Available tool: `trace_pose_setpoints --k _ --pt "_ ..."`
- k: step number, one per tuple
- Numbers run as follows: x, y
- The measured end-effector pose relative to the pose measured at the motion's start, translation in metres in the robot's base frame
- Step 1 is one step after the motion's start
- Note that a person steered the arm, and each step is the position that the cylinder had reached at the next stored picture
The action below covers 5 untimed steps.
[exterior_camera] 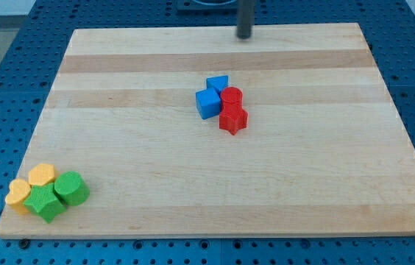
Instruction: Point your arm at the yellow heart
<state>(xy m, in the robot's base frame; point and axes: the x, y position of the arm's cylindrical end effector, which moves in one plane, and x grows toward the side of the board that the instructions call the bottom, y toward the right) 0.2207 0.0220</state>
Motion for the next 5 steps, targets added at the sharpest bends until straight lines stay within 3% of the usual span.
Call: trace_pose_setpoints --k 1,3,4,5 --pt "0.012 -0.068" --pt "0.110 -0.158" --pt "0.179 -0.181" --pt "0.215 -0.142"
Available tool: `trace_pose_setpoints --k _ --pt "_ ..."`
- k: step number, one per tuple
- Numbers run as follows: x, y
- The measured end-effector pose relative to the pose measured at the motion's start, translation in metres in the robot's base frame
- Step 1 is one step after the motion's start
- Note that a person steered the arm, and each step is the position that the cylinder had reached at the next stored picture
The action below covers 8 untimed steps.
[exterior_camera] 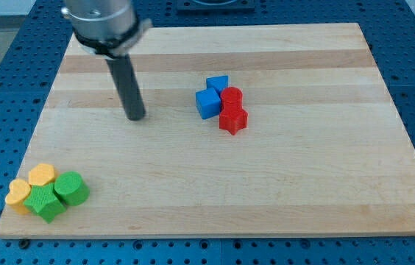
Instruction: Point your arm at the yellow heart
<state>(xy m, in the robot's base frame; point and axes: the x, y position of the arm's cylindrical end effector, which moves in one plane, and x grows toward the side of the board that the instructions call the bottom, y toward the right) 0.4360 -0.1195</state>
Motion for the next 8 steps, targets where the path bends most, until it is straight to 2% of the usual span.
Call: trace_pose_setpoints --k 2,4,5,6,7,8 --pt "0.049 0.068" --pt "0.139 0.065" --pt "0.172 0.055" --pt "0.174 0.054" --pt "0.137 0.049" --pt "0.076 0.038"
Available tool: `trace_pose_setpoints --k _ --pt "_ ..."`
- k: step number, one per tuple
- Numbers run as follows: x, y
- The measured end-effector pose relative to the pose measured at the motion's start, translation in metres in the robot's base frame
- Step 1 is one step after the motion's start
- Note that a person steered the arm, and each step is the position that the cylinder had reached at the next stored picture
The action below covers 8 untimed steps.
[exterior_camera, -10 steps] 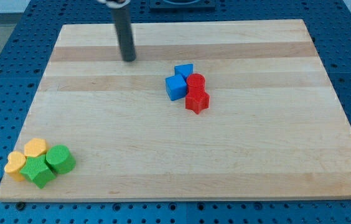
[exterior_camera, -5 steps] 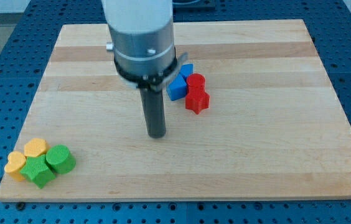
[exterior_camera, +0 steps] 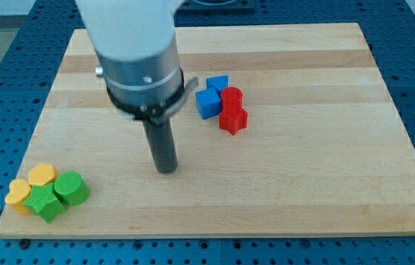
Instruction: Point your arm at the yellow heart
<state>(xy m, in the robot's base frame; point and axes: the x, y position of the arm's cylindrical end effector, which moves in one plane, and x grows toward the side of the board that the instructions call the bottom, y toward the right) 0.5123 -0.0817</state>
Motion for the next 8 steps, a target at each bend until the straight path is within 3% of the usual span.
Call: trace_pose_setpoints --k 1,3,5,6,8 --pt "-0.025 -0.042" --pt "-0.027 -0.196" --pt "-0.017 -0.223" --pt "0.023 -0.223" --pt "0.059 -0.222"
